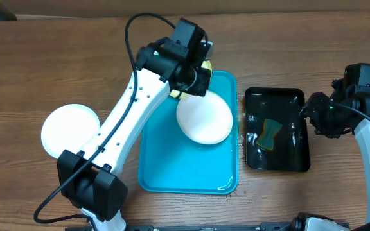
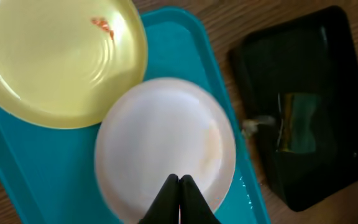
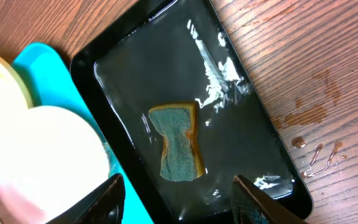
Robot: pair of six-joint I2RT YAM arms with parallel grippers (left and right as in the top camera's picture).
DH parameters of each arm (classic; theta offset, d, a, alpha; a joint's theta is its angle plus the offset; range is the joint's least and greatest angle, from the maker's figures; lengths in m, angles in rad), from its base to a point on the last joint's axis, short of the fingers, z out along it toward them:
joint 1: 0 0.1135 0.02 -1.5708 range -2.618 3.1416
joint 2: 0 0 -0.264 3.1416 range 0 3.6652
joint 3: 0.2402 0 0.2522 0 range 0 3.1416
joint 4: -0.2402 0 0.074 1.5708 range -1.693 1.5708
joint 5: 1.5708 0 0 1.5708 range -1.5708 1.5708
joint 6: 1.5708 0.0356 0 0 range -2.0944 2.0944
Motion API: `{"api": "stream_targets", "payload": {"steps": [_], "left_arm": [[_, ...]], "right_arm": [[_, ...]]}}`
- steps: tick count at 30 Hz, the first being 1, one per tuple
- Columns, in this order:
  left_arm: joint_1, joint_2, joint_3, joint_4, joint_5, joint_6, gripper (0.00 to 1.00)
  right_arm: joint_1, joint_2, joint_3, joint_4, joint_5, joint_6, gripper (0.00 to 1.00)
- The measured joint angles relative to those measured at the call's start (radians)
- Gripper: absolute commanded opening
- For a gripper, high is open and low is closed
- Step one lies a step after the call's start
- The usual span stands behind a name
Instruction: Clean dirty plates on tray and stack at the side
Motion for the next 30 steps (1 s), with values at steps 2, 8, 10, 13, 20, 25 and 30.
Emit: {"api": "stream_targets", "payload": {"steps": [2, 8, 10, 13, 20, 25, 30], "left_arm": [[-0.039, 0.0, 0.0, 0.034, -0.005, -0.004, 0.04], [-0.116, 0.0, 0.0, -0.019, -0.076, -0.053, 0.06], [-0.101, 0.0, 0.001, -0.085, -0.1, -0.087, 0.23], [-0.044, 0.0, 0.001, -0.175, -0.121, -0.13, 0.48], [0.097, 0.0, -0.157, -0.129, -0.136, -0.151, 0.71], [0.121, 0.009, -0.394, 0.097, -0.074, -0.084, 0.61], [0.127, 0.011, -0.545, 0.247, -0.042, -0.049, 0.52]], "right_arm": [[0.0, 0.0, 0.0, 0.0, 0.0, -0.003, 0.56], [0.0, 0.0, 0.0, -0.01, -0.001, -0.007, 0.56], [0.0, 0.0, 0.0, -0.016, 0.0, -0.008, 0.56], [0.0, 0.0, 0.0, -0.02, 0.0, -0.009, 0.57], [0.0, 0.0, 0.0, -0.02, -0.001, -0.013, 0.57], [0.0, 0.0, 0.0, -0.019, -0.001, -0.023, 0.58], [0.0, 0.0, 0.0, -0.018, -0.001, -0.032, 0.58]]}}
